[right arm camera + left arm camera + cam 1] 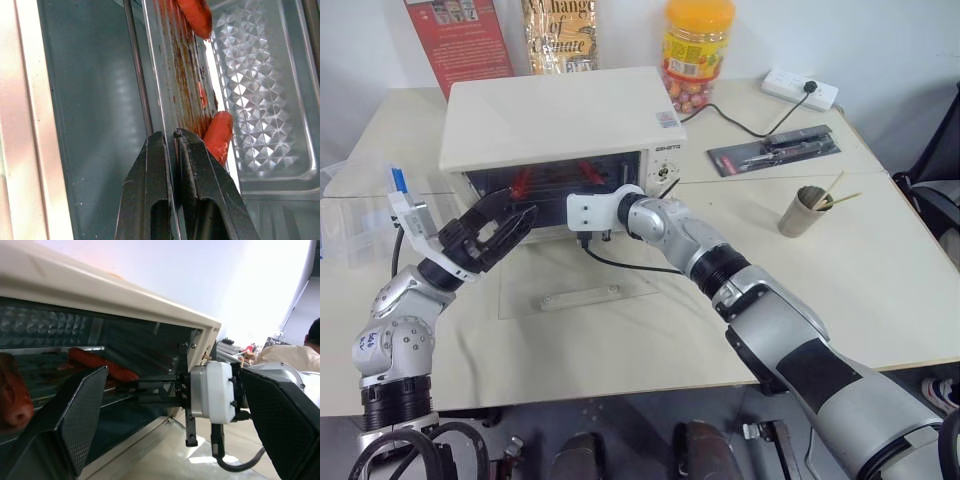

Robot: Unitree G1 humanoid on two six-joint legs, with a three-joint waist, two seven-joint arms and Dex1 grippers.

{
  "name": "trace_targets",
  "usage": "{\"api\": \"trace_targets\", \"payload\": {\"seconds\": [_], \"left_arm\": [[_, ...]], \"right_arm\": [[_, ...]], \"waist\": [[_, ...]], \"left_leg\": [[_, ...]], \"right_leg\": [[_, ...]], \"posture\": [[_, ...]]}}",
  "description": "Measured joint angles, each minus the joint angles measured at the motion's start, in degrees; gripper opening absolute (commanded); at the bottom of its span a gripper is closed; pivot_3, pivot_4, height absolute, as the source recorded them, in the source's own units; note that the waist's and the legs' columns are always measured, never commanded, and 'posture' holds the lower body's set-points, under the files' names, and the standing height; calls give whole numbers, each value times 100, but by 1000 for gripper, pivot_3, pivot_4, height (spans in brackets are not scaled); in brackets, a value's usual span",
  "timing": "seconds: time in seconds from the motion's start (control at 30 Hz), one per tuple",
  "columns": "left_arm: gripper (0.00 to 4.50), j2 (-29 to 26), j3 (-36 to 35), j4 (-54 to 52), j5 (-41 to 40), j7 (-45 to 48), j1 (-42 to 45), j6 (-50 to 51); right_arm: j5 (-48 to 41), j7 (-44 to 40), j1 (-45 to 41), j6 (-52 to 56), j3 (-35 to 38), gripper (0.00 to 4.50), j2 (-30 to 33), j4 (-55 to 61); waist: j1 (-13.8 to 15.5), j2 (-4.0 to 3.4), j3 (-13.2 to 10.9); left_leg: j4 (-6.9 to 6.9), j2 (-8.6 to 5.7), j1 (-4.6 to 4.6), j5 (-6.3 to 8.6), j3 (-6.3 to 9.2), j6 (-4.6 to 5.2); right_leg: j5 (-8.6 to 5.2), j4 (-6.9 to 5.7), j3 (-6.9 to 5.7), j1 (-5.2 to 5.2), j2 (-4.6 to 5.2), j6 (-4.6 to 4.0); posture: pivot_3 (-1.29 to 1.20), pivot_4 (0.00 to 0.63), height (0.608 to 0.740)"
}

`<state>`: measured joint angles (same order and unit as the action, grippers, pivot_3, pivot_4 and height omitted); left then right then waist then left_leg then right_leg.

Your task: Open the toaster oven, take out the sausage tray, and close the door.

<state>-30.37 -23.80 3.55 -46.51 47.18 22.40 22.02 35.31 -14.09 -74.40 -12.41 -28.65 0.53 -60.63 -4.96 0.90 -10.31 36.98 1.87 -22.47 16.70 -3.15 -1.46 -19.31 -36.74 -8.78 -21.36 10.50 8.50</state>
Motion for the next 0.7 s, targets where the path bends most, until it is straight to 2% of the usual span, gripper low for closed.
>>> {"api": "trace_targets", "payload": {"seconds": [0.4,0.7], "left_arm": [[4500,-124,43,920,402,133,911,-216],[4500,-123,135,1534,670,147,1429,-397]], "right_arm": [[-1,-209,52,12,2,1,25,211],[31,-535,598,156,-19,1,230,1258]], "waist": [[-20,0,0],[-19,0,0]], "left_leg": [[-2,1,0,-1,-1,-1],[-1,1,-1,-1,0,-1]], "right_leg": [[0,1,-2,-1,-1,0],[0,1,-4,-2,-2,0]], "posture": [[0,150,740],[0,150,740]]}}
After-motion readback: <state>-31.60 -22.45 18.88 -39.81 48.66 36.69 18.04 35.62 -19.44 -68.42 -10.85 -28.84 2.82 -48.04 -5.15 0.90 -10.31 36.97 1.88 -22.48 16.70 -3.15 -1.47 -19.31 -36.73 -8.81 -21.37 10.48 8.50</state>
